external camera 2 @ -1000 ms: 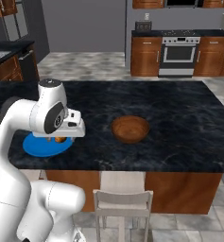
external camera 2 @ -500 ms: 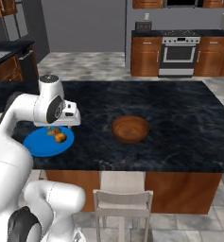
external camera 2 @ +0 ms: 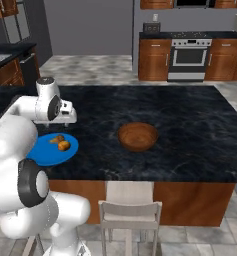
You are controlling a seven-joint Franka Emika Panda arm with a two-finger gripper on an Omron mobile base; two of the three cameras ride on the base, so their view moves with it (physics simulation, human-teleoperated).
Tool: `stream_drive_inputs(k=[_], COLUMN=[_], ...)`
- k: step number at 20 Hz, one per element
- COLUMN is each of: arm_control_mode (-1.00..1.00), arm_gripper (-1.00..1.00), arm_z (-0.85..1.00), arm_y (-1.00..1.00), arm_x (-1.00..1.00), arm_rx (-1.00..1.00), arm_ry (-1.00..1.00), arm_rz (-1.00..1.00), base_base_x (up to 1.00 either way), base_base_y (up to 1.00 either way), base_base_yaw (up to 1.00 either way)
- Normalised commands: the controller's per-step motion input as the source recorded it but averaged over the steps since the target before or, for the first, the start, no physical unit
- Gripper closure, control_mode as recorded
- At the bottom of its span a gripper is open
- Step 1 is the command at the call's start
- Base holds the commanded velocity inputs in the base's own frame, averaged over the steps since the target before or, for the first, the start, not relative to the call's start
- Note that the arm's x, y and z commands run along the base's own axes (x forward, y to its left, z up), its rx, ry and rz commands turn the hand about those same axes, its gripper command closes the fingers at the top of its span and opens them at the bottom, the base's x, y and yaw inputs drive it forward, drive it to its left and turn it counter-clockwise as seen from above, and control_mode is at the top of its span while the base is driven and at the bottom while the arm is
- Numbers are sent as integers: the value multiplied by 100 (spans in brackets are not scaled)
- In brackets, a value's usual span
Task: Take the fruits from the plate on the dining counter and place two fruits in each bowl.
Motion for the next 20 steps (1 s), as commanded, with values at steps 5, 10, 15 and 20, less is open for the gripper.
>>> stream_drive_inputs(k=[5,10,15,20], arm_control_mode=[-100,-100,-100,-100], arm_gripper=[-100,-100,-100,-100], arm_z=[-53,-32,-8,-23], arm_y=[9,10,0,0], arm_x=[48,-6,-34,-3], arm_rx=[1,2,0,0], arm_ry=[-25,-13,1,6], arm_rz=[0,0,0,0], base_base_x=[0,0,0,0], base_base_y=[0,0,0,0], base_base_yaw=[0,0,0,0])
